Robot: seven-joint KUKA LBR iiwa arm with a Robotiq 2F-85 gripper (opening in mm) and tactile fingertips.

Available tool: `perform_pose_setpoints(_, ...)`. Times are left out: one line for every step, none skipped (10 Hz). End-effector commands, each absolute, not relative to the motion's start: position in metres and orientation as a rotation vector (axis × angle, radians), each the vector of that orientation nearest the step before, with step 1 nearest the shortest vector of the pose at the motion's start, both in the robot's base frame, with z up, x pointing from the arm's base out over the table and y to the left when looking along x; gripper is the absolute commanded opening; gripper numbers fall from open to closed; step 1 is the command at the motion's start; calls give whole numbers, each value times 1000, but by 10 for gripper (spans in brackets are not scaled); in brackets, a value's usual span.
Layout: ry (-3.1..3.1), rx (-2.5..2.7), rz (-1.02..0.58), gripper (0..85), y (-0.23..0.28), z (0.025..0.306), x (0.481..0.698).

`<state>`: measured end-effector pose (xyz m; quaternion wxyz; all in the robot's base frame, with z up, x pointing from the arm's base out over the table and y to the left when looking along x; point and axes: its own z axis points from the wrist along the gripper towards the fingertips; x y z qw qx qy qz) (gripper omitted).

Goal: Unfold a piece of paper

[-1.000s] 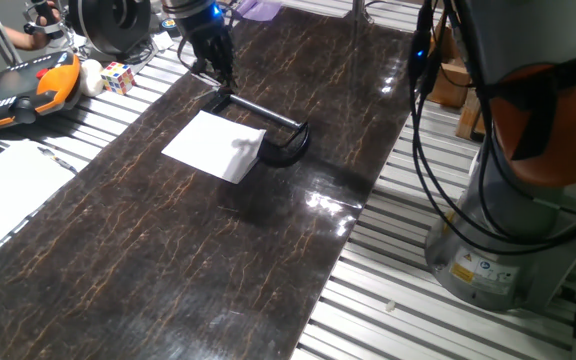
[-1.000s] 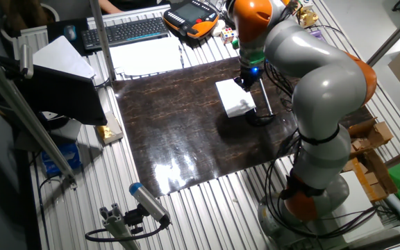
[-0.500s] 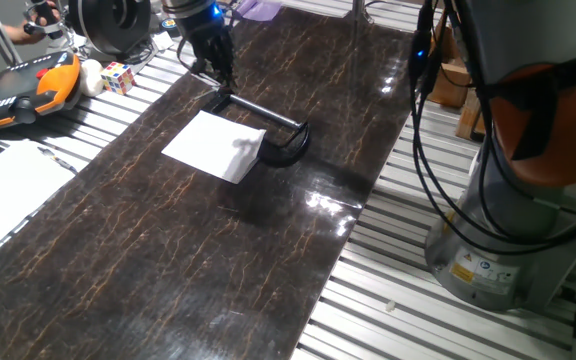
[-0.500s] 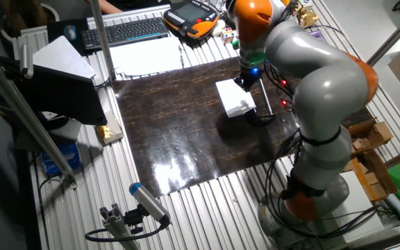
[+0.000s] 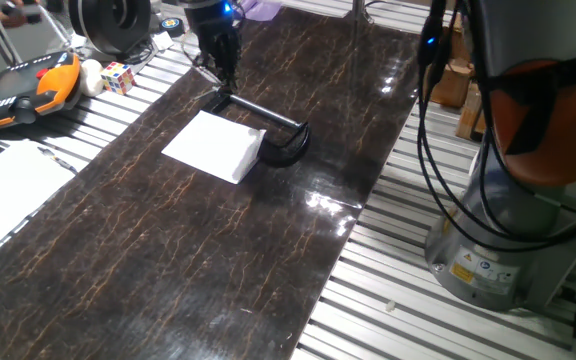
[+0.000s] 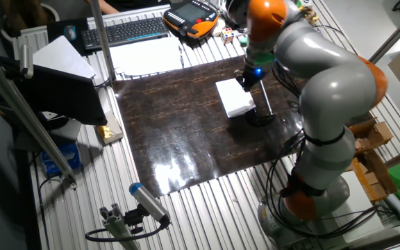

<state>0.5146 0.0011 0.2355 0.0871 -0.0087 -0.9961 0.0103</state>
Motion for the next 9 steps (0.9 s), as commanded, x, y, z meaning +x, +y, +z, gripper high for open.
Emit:
perform_pose_setpoints(-2914,-302,35,10,1,236,515)
perform_pose_setpoints(-2878,-363,63,10,1,236,515)
perform_pose_setpoints(-2861,-409,62,10,1,236,515)
perform_pose_setpoints(-2869,-444,61,10,1,236,515)
perform_pose_setpoints(-2876,-485,63,20,1,236,515)
perform_pose_setpoints(-2893,-532,64,107,1,236,515)
perform_pose_setpoints(-2892,-549,79,187,-3,230,516)
perform_pose_setpoints(-2901,-550,92,243,-9,222,518)
perform_pose_setpoints(-2908,-597,108,307,-15,209,521)
